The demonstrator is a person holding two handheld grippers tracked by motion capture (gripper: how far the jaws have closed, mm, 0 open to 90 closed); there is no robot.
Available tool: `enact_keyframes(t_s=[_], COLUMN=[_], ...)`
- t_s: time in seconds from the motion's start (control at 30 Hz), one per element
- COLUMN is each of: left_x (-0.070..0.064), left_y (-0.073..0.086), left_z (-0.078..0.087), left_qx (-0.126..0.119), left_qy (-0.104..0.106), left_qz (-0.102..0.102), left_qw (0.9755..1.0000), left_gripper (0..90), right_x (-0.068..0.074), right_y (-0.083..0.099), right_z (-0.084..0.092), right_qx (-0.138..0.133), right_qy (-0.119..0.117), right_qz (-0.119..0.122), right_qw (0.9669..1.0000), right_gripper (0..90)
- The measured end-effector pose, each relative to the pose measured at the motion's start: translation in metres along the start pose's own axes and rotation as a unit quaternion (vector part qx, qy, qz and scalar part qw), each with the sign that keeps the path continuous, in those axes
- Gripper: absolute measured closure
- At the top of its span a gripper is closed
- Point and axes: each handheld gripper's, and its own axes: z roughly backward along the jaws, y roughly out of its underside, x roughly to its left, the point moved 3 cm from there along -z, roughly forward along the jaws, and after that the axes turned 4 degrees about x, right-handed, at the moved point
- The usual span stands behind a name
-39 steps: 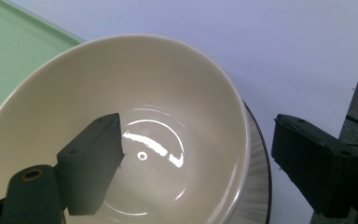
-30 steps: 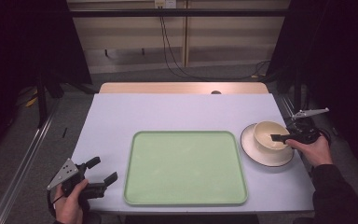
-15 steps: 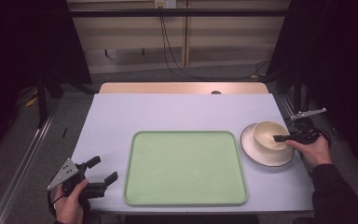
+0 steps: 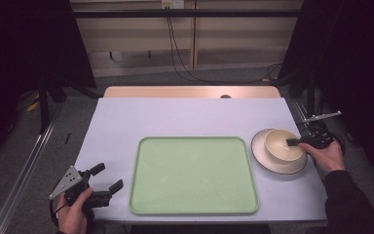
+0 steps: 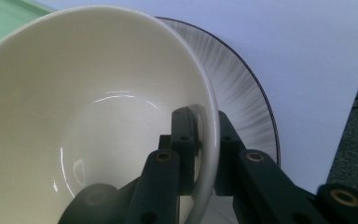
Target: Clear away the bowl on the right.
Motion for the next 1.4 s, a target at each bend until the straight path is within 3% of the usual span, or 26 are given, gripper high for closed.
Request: enact_keyframes(t_s=[0.8,1.4], left_x=[0.000,0.000], left_y=[0.000,0.000], left_z=[0.000,0.000], left_qx=[0.001,0.002], left_qy=[-0.001,-0.001], left_qz=[-0.003,-0.003], left_qw=[1.0000,1.0000], left_gripper=[1.4,1.4], right_x=[-0.006,-0.001], right_y=[0.004,0.001], right_z=[0.010,0.017], right_qx=[-0.030,-0.054], right_qy=[-0.032,-0.051], right_qz=[-0.041,-0.043], right_qw=[0.9982,0.9963], right_gripper=[83.5,83.2])
